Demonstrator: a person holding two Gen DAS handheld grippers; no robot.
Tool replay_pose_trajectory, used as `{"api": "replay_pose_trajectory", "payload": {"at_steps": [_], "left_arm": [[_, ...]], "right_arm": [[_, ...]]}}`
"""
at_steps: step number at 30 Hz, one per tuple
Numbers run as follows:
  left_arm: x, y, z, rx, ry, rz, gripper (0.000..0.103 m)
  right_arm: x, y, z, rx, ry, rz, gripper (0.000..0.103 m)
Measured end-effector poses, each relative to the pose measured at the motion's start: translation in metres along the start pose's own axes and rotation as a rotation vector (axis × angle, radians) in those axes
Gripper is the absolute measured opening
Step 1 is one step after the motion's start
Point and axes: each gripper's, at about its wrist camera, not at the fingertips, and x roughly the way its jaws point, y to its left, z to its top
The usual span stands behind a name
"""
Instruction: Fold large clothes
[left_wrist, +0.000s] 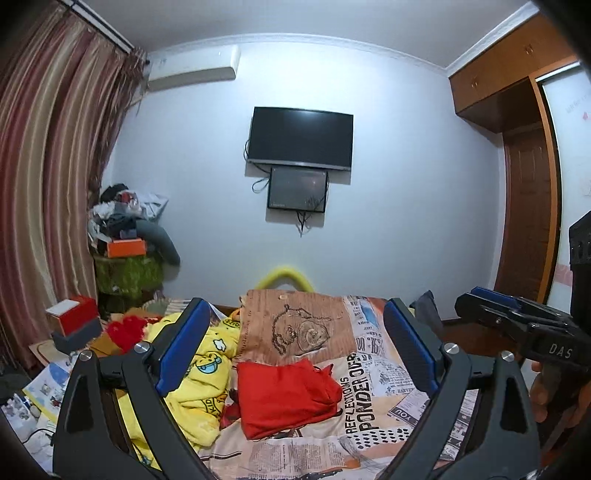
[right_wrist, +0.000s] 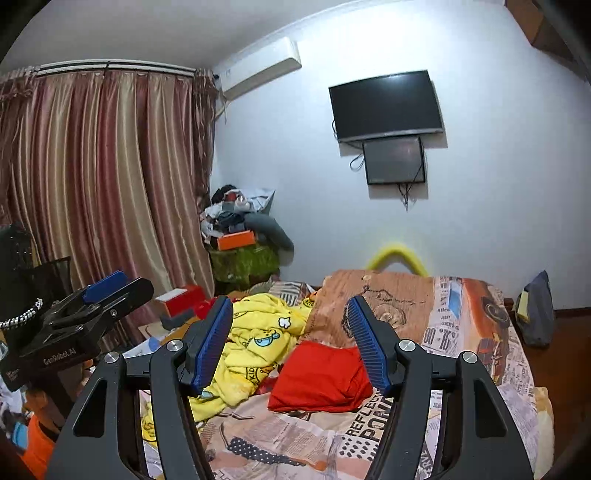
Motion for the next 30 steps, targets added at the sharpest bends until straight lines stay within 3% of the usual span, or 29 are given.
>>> {"api": "replay_pose_trajectory", "payload": {"at_steps": [2,4,7,13,30], "left_arm": [[-0.005,-0.004,-0.004,0.013,0.004,0.005,0.096],[-0.007,-0.006,-0.009,0.028,0.008,0.017,0.097],[-0.010,-0.011,-0.015,0.047,0.018,0.036,0.102],[-0.006,-0.013,-0.021,0.053,0.047,0.038,0.102],[-0.004,-0.013,-0.030,0.048,0.078,0.040,0.102]], "right_arm": [[-0.004,0.003,-0.004,-0.013,-0.008,-0.030,0.064],[-0.002,0.004,-0.007,-0.026,-0.014,-0.064,0.075],[-0.006,0.007,-0.008,-0.029,-0.030,-0.105,0.085],[-0.007,0.008,-0.008,-0.048,-0.023,-0.167,0.094],[-0.014,0.013,-0.010,-0.080,-0.019,-0.185,0.096]]}}
